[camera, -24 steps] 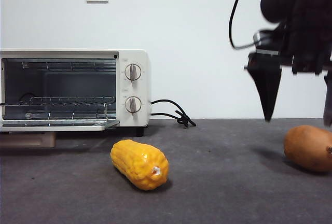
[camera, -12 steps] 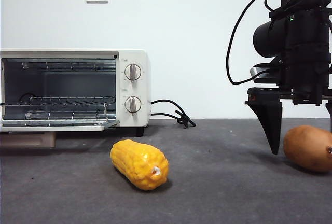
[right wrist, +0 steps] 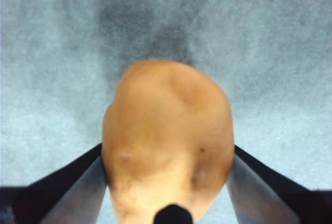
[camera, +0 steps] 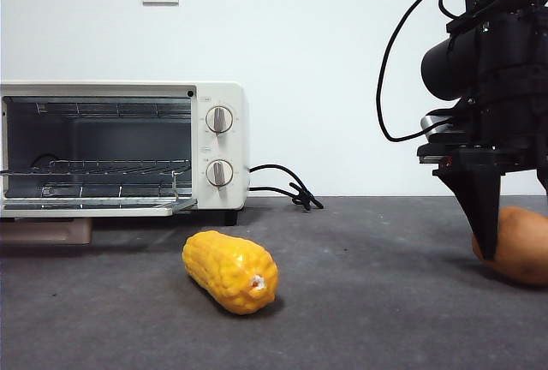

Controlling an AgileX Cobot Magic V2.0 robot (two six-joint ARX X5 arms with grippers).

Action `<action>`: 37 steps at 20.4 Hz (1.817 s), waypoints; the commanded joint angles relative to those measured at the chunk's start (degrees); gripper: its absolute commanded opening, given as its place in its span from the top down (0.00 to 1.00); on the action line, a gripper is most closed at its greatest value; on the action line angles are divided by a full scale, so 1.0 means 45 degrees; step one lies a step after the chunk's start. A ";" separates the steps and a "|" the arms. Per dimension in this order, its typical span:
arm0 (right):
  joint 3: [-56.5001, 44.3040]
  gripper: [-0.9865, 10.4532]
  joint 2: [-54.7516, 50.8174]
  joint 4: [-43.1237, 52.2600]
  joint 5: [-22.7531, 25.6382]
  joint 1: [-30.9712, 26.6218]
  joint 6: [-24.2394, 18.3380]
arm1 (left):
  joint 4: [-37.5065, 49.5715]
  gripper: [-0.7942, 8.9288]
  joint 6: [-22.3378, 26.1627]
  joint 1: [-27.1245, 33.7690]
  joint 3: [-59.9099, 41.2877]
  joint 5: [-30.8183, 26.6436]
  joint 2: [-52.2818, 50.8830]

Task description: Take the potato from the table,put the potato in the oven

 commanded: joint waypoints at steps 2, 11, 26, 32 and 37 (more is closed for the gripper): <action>0.0000 0.86 0.0087 -0.0078 -0.0413 0.0015 0.0374 | 0.0015 0.92 0.0053 -0.0034 -0.0117 0.0005 -0.0034; 0.0214 0.86 -0.1141 -0.1409 -0.5294 0.0821 0.0287 | 0.0024 0.92 0.0209 -0.0447 -0.0117 0.0000 -0.0029; 0.5940 0.86 -0.1778 0.6159 -0.6703 0.5804 0.1734 | -0.0214 0.92 0.0423 -0.0471 -0.0117 -0.0112 -0.0024; 0.6926 0.86 0.0495 0.8325 -0.4153 0.7111 0.1991 | -0.0403 0.92 0.0437 -0.0971 -0.0117 -0.0107 -0.0024; 0.7834 0.86 0.2195 0.9102 -0.1880 0.7271 0.1287 | -0.0641 0.92 0.0525 -0.0971 -0.0117 -0.0636 -0.0024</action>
